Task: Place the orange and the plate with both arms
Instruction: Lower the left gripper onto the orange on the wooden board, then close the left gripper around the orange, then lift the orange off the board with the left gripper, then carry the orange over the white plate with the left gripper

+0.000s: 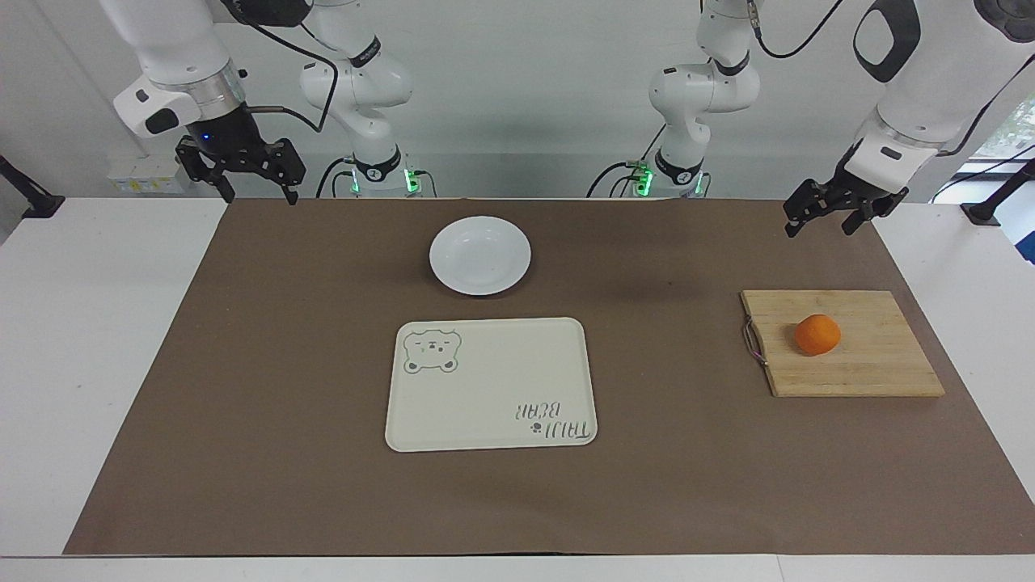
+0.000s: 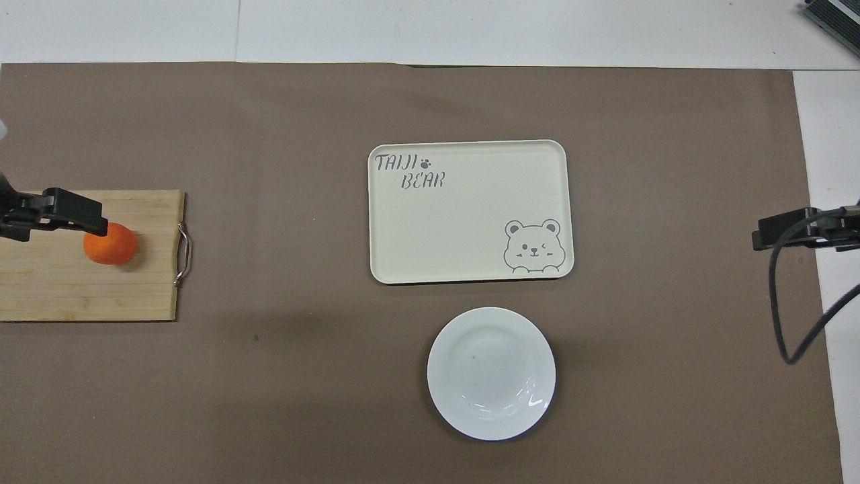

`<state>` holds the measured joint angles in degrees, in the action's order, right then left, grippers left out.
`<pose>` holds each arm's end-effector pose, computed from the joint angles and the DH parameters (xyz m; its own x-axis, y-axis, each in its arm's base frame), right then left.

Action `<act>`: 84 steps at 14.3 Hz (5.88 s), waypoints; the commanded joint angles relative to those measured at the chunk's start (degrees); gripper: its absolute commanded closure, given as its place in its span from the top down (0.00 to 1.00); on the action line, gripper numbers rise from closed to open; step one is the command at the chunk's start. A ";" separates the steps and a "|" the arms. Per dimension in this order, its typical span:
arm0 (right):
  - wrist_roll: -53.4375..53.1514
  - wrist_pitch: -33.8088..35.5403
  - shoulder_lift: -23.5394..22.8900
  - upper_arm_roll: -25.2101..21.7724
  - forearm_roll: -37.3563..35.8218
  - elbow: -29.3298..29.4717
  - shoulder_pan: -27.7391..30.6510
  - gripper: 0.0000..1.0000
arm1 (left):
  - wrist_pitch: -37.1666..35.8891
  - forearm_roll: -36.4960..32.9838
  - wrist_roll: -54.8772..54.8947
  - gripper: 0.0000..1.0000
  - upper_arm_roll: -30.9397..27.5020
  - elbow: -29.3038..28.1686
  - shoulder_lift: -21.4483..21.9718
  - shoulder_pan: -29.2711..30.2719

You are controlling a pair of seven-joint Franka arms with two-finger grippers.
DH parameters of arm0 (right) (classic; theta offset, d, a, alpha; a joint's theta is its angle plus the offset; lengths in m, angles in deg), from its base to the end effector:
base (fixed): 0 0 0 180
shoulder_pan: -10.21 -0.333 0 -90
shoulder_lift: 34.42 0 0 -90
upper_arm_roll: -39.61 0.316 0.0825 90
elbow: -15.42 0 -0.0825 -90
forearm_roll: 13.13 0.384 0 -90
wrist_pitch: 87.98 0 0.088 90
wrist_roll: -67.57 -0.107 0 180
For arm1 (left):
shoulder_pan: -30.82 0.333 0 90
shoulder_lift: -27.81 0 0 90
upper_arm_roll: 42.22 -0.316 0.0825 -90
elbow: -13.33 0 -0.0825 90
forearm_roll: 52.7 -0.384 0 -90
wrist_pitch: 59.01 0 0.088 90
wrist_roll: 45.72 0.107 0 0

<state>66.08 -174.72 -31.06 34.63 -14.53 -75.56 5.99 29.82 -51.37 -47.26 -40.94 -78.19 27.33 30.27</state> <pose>0.5304 -0.0113 0.6432 0.9991 -0.0404 -0.0151 -0.0401 -0.9990 0.0197 0.5534 -0.0202 0.6057 0.9984 -0.0055 -0.0559 -0.0043 -0.9998 0.0219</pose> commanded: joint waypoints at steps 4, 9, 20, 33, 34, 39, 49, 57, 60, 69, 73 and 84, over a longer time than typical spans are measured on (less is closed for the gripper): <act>1.58 0.52 0.42 0.15 0.88 -0.42 0.44 1.00 | 5.46 -0.45 5.14 1.00 -0.66 -7.87 2.76 0.82; 1.58 0.52 0.42 0.15 0.88 -0.42 0.44 1.00 | 14.33 -0.45 11.29 1.00 -1.01 -14.90 2.85 4.59; 1.58 0.52 0.42 0.15 0.88 -0.42 0.44 1.00 | 28.48 -0.45 22.98 1.00 -0.92 -20.89 -3.99 10.31; 1.58 0.52 0.42 0.15 0.88 -0.42 0.44 1.00 | 44.73 -0.45 27.29 1.00 -0.92 -27.83 -12.08 11.45; 1.58 0.52 0.42 0.15 0.88 -0.42 0.44 1.00 | 46.50 -0.45 27.55 1.00 -0.92 -28.27 -12.52 11.45; 1.58 0.52 0.42 0.15 0.88 -0.42 0.44 1.00 | 45.47 -0.45 29.05 0.00 -0.92 -26.08 -12.70 11.28; 1.58 0.52 0.42 0.15 0.88 -0.42 0.44 1.00 | 21.24 -0.63 12.11 0.00 -0.40 -9.66 -10.16 7.33; 1.58 0.52 0.42 0.15 0.88 -0.42 0.44 1.00 | 1.53 -1.86 -4.70 0.00 -0.31 1.34 -4.45 -0.14; 1.58 0.52 0.42 0.15 0.88 -0.42 0.44 1.00 | -0.14 -1.86 -4.70 0.00 0.13 1.26 -2.34 -1.99; 1.58 0.52 0.42 0.15 0.88 -0.42 0.44 1.00 | 7.39 -0.46 -7.69 0.00 0.75 -4.97 -1.63 -16.30; 1.58 0.52 0.42 0.15 0.88 -0.42 0.44 1.00 | 17.32 0.51 -9.78 0.00 0.75 -12.44 -2.15 -25.27; 1.58 0.43 0.42 -0.03 0.96 -0.42 0.53 1.00 | 38.68 0.51 -36.32 0.00 0.75 -20.19 -11.20 -44.44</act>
<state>66.08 -174.72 -31.06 34.62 -14.53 -75.57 5.99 65.57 -51.16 -80.50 -39.02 -97.31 16.77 -11.89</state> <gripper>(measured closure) 0.000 0.225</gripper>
